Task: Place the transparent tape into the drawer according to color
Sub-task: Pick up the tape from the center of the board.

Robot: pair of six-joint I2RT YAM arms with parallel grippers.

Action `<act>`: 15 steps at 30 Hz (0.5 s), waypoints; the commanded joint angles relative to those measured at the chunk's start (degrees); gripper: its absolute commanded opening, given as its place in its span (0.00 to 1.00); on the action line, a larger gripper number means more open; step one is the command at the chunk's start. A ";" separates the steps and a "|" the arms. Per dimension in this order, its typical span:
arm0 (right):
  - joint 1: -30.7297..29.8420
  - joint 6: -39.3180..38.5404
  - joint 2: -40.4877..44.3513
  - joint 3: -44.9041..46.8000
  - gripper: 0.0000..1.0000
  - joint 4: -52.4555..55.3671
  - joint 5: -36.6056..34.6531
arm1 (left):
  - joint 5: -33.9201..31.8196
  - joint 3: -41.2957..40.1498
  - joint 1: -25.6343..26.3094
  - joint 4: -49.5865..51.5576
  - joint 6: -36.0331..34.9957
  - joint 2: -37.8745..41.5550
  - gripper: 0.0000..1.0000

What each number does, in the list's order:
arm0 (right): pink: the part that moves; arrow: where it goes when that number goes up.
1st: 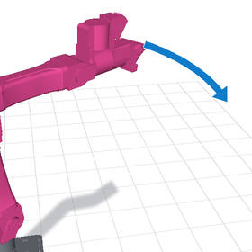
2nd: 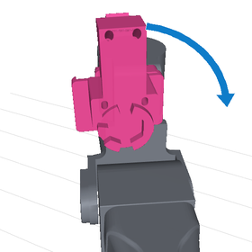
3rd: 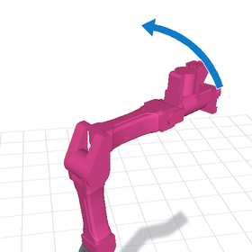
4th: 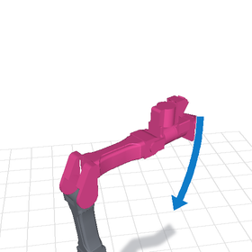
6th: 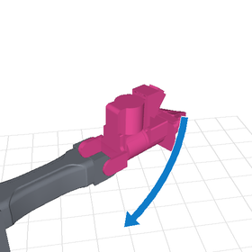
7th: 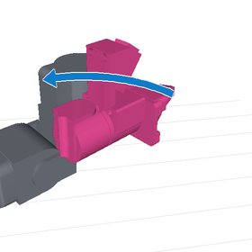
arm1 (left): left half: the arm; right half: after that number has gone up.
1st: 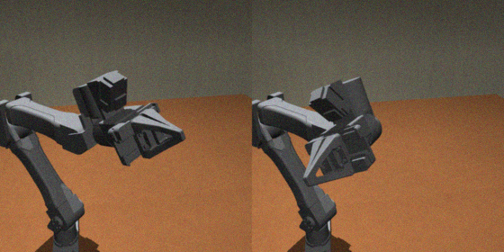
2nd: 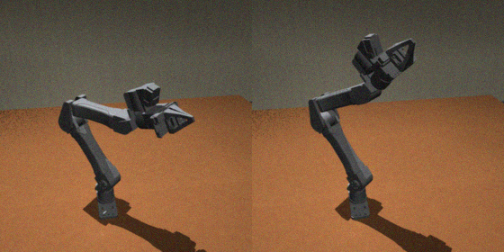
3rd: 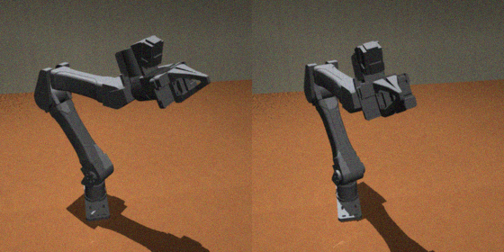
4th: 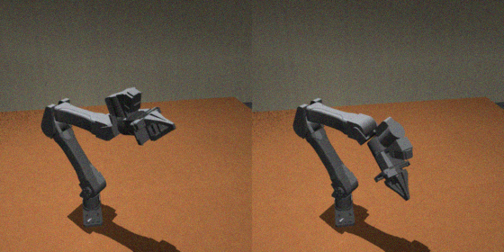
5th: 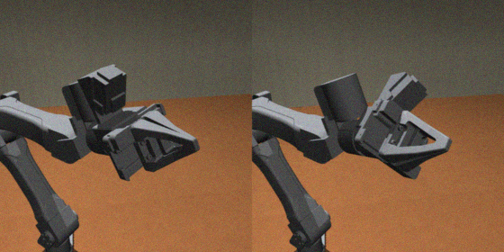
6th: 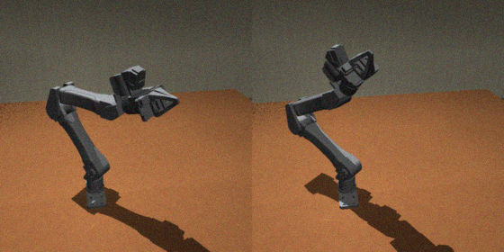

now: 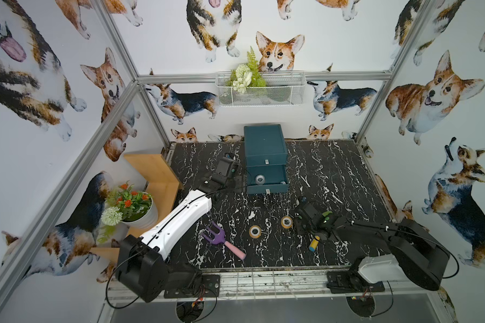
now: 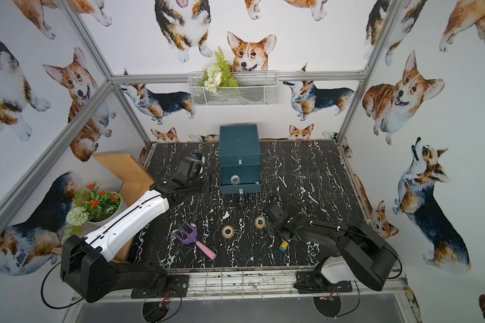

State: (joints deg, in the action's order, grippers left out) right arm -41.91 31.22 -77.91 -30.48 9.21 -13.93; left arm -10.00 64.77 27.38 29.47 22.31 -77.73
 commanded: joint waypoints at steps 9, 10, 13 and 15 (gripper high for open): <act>0.88 -0.01 5.54 -1.56 0.43 5.65 0.06 | 1.06 -0.19 -0.31 -0.82 -0.51 -0.39 0.78; 1.19 -0.19 6.27 -1.87 0.43 6.12 0.20 | 1.04 -0.17 -0.31 -0.87 -0.51 -0.40 0.78; 2.47 -0.78 7.25 -2.22 0.50 6.43 1.33 | 1.42 -0.28 -0.31 -0.95 -0.51 -0.57 0.78; 2.58 -1.24 6.02 -2.13 0.59 6.36 2.39 | 1.65 -0.31 -0.30 -1.00 -0.51 -0.58 0.78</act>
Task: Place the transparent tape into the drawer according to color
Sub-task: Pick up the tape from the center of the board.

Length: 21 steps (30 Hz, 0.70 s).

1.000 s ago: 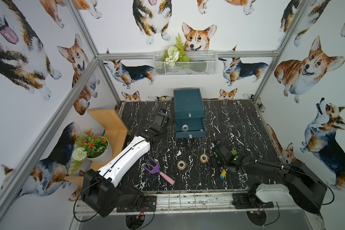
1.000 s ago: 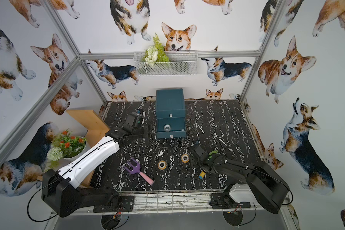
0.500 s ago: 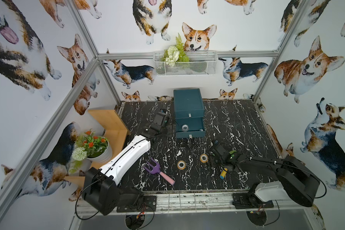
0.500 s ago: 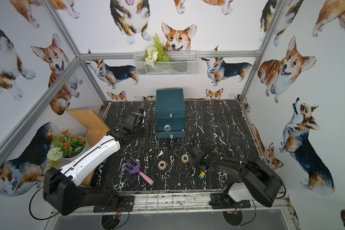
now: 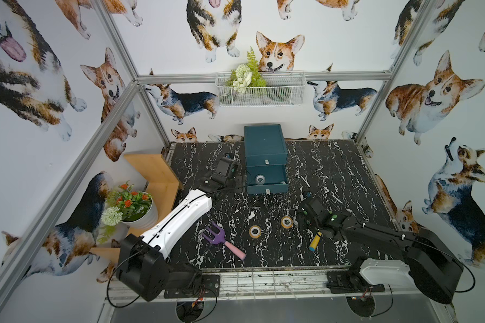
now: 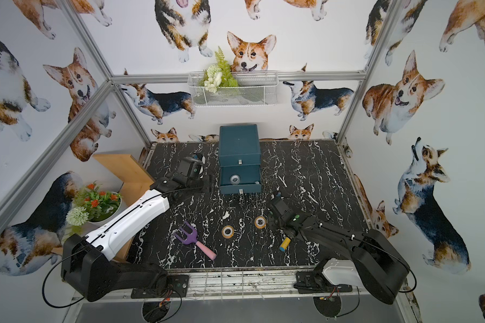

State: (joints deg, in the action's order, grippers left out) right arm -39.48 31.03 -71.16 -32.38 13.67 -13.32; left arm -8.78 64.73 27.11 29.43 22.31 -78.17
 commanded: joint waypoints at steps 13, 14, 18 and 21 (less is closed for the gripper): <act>-1.34 -2.01 -7.05 -0.19 0.66 0.97 2.33 | 0.78 -0.30 -0.22 -1.04 -0.54 -0.41 0.78; -1.27 -2.02 -7.78 -0.36 0.65 0.85 2.06 | 0.78 -0.23 -0.22 -1.04 -0.69 -0.40 0.78; -1.18 -1.67 -10.19 -0.06 0.59 -0.57 0.87 | 0.78 -0.41 -0.31 -1.04 -0.68 -0.23 0.78; 0.06 -1.41 -11.84 -0.10 0.57 -1.00 1.20 | 0.94 -0.53 -0.31 -1.03 -0.69 -0.14 0.78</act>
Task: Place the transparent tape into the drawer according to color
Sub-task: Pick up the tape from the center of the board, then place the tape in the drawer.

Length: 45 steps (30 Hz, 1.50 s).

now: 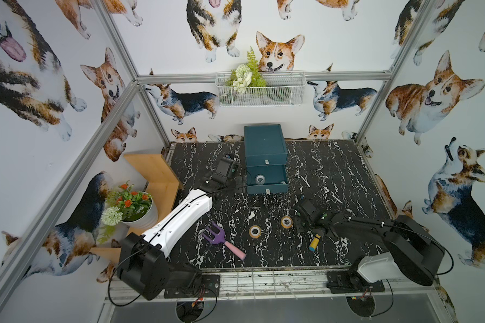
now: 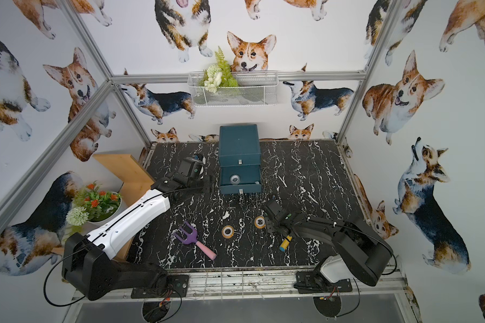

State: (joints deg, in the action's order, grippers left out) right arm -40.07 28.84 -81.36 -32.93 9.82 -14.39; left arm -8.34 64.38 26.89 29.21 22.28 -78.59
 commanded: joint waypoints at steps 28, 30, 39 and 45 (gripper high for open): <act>-0.71 3.64 0.56 -1.56 0.46 5.74 2.11 | 1.13 -0.13 -0.23 -0.91 -0.88 0.45 0.79; -0.71 3.34 2.41 -3.08 0.46 7.24 1.83 | 1.14 -0.07 -0.23 -0.82 -0.93 0.45 0.79; -0.71 0.87 7.58 -15.21 0.45 11.09 2.49 | 0.89 -0.06 -0.26 -0.89 -1.02 0.50 0.79; -0.71 -3.52 0.52 -29.97 0.45 8.55 2.40 | 0.96 -0.28 -0.60 -0.91 -0.85 0.54 0.79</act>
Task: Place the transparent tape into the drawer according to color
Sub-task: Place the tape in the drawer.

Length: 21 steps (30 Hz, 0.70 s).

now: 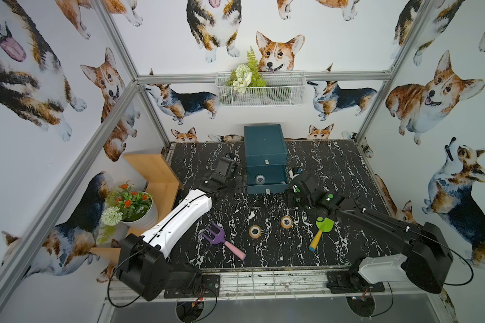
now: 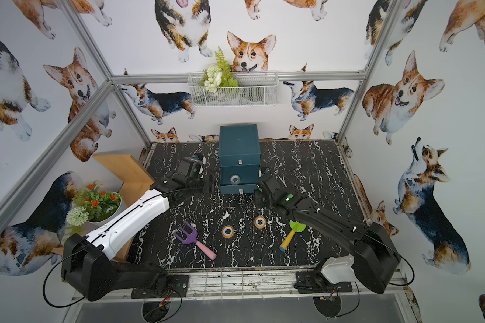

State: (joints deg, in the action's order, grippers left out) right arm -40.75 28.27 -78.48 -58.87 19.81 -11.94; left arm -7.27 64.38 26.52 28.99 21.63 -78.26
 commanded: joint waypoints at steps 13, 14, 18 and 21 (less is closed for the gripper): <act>0.75 -7.62 -21.13 -18.65 0.46 -6.04 -1.94 | 0.61 -0.89 -0.56 -1.04 -0.20 0.45 0.79; 0.72 -7.62 -21.55 -18.64 0.46 -6.14 -1.77 | 0.67 -0.91 -0.60 -1.07 -0.26 0.39 0.79; 0.93 -7.59 -22.91 -18.95 0.48 -6.34 -1.78 | 1.09 -0.83 -0.55 -1.09 -0.43 0.21 0.79; 0.94 -7.61 -23.30 -19.34 0.54 -6.49 -1.38 | 1.48 -0.80 -0.59 -1.19 -0.45 0.04 0.79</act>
State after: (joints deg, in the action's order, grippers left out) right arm -39.75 21.43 -101.54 -77.58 14.74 -13.28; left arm -6.46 63.66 25.98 28.88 21.63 -78.15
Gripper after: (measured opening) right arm 0.534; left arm 0.790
